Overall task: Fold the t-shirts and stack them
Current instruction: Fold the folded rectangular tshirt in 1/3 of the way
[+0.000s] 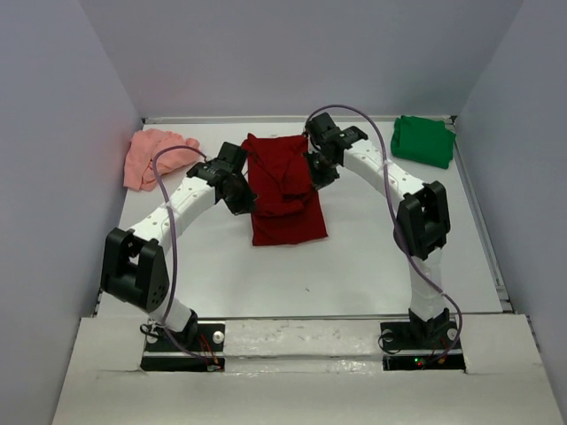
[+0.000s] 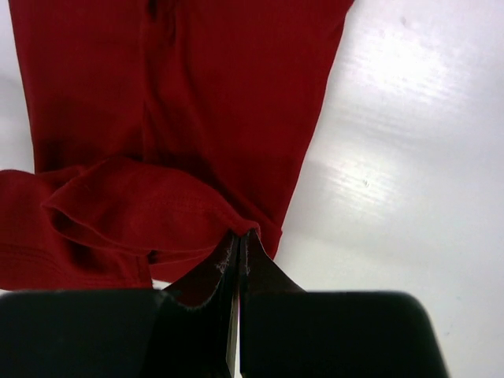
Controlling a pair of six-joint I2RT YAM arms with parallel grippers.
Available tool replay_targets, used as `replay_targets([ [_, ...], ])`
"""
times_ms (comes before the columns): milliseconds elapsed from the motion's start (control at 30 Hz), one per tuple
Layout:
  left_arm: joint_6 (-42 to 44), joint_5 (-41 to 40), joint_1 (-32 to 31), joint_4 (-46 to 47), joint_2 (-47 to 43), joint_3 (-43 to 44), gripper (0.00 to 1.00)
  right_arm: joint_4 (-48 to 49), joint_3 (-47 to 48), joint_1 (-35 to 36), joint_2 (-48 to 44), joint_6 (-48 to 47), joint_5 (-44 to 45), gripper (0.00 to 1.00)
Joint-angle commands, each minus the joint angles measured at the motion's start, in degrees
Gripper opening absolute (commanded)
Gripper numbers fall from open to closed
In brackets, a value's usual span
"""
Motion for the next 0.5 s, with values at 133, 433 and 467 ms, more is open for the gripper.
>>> replay_targets([
  [133, 3.9, 2.7, 2.2, 1.6, 7.4, 8.7, 0.0, -2.4, 12.3, -1.9, 7.2, -3.1, -5.1, 0.0],
  [433, 5.4, 3.4, 3.6, 2.5, 11.8, 10.8, 0.0, -2.7, 11.7, -1.9, 9.6, -3.5, -6.2, 0.0],
  [467, 5.8, 3.6, 3.8, 2.7, 12.0, 10.8, 0.0, -2.7, 11.5, -2.4, 9.5, -3.4, -6.1, 0.0],
])
